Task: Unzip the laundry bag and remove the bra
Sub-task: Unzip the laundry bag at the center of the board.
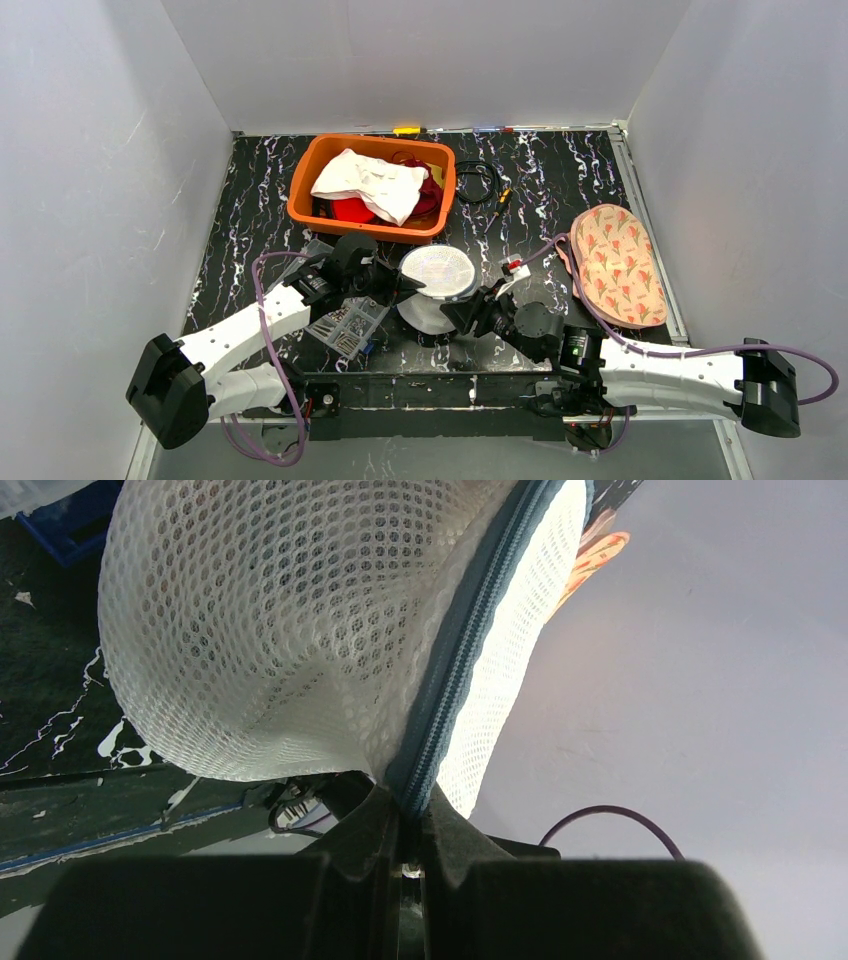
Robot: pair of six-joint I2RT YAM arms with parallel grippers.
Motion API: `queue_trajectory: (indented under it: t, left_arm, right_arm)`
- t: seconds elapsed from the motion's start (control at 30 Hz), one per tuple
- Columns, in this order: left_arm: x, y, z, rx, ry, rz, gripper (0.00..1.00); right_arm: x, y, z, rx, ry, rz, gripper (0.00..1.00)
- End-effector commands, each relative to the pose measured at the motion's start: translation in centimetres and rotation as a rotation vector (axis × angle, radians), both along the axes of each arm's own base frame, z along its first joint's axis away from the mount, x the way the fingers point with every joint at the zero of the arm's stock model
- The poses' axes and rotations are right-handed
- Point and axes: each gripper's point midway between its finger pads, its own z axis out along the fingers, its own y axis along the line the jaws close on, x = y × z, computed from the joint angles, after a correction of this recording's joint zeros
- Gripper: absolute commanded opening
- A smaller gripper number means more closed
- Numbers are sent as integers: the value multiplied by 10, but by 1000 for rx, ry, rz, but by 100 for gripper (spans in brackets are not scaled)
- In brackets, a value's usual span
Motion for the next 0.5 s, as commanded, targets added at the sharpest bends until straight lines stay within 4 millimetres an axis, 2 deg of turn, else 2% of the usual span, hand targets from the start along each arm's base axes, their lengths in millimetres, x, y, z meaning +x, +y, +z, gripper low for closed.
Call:
queue_trajectory:
  t: [0.0, 0.2, 0.47]
  left_arm:
    - [-5, -1, 7, -25, 10, -14, 0]
    - [-5, 0, 7, -27, 5, -14, 0]
    - [-7, -1, 9, -39, 2, -23, 0]
  right_arm:
    - [7, 2, 17, 65, -21, -39, 51]
    - [8, -2, 13, 62, -10, -62, 47]
    - [10, -10, 4, 49, 4, -92, 51]
